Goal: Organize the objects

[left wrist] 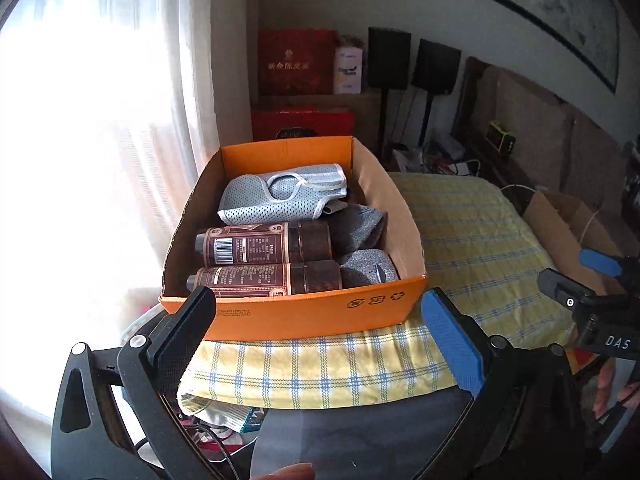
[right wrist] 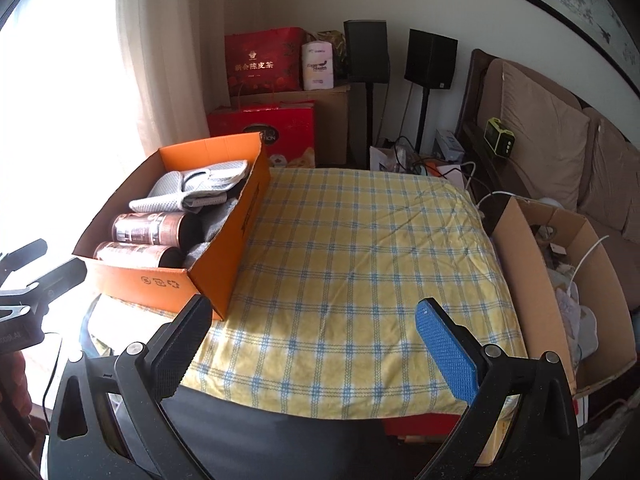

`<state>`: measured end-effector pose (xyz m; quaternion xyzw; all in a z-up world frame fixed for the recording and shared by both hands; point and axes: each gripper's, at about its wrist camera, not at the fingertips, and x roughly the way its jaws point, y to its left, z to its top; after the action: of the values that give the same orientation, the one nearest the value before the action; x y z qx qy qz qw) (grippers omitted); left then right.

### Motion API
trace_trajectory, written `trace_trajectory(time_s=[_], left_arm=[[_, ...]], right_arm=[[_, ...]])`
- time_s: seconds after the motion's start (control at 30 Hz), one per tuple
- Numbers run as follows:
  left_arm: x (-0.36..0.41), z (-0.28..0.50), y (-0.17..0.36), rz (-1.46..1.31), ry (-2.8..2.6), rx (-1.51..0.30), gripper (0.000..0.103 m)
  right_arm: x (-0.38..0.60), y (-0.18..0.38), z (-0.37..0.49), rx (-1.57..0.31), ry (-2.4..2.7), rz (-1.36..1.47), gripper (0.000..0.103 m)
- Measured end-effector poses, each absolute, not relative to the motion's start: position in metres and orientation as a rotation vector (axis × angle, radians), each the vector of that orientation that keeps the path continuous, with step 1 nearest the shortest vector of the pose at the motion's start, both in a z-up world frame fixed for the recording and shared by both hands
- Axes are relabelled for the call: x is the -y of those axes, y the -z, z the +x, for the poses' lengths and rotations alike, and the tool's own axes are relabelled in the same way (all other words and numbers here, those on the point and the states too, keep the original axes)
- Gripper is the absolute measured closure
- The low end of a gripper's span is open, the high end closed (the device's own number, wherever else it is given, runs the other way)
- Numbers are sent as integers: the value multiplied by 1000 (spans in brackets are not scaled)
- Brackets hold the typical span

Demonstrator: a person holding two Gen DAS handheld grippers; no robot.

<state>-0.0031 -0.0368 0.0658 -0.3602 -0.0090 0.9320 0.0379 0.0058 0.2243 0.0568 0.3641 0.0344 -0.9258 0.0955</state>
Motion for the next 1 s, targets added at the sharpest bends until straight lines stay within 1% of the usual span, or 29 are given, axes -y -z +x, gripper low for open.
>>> trace_trajectory(time_s=[0.13, 0.27, 0.67, 0.83, 1.0], left_arm=[[37, 5, -67, -1110, -2847, 102, 0], [34, 12, -68, -1104, -2889, 80, 0], [39, 22, -66, -1112, -2908, 141, 0], [34, 23, -63, -1131, -2905, 113, 0], [30, 24, -64, -1123, -2886, 126, 0]], right_arm=[[-226, -61, 20, -114, 2762, 1053, 0], [-228, -66, 29, -113, 2782, 1032, 0], [-229, -71, 42, -90, 2823, 1009, 0], [-232, -72, 43, -88, 2846, 1004, 0], [-234, -73, 44, -79, 2855, 1004, 0]])
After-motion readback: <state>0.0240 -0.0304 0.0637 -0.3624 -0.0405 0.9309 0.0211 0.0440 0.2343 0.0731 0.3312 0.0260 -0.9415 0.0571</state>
